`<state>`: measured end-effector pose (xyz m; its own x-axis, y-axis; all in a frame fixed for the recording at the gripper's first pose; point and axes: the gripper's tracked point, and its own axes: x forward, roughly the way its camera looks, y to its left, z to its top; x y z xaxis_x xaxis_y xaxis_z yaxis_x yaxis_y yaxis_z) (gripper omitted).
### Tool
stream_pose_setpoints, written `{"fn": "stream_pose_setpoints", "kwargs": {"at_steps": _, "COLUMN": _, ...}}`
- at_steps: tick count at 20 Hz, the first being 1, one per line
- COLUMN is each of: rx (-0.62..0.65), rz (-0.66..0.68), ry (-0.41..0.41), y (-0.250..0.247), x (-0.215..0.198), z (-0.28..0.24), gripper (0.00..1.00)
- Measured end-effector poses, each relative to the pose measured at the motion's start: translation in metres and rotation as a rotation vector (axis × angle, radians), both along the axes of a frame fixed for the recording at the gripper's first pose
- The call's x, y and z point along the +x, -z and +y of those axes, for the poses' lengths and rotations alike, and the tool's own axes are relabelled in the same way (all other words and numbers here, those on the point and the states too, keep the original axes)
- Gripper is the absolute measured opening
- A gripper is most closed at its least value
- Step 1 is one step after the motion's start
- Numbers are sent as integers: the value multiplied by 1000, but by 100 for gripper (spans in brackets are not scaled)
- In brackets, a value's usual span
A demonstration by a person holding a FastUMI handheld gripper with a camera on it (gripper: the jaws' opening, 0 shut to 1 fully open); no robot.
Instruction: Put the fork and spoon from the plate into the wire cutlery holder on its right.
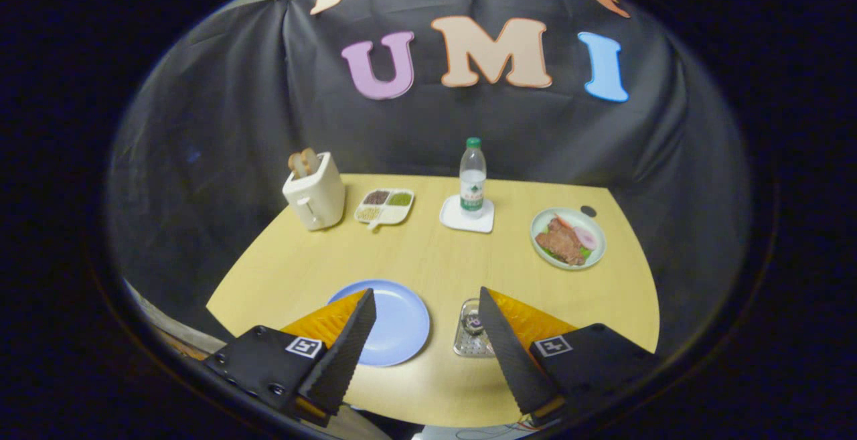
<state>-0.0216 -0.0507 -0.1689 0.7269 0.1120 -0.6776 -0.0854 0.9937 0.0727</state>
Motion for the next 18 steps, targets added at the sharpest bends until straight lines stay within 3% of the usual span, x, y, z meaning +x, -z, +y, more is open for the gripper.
{"fn": "stream_pose_setpoints", "kwargs": {"at_steps": 6, "rx": -2, "rz": -241, "ry": 113, "y": -37, "x": 6, "z": 12, "gripper": 98}}
{"fn": "stream_pose_setpoints", "kwargs": {"at_steps": 11, "rx": -23, "rz": -419, "ry": 160, "y": -70, "x": 12, "z": 23, "gripper": 98}}
{"fn": "stream_pose_setpoints", "kwargs": {"at_steps": 18, "rx": -104, "rz": -562, "ry": 200, "y": -101, "x": 19, "z": 23, "gripper": 98}}
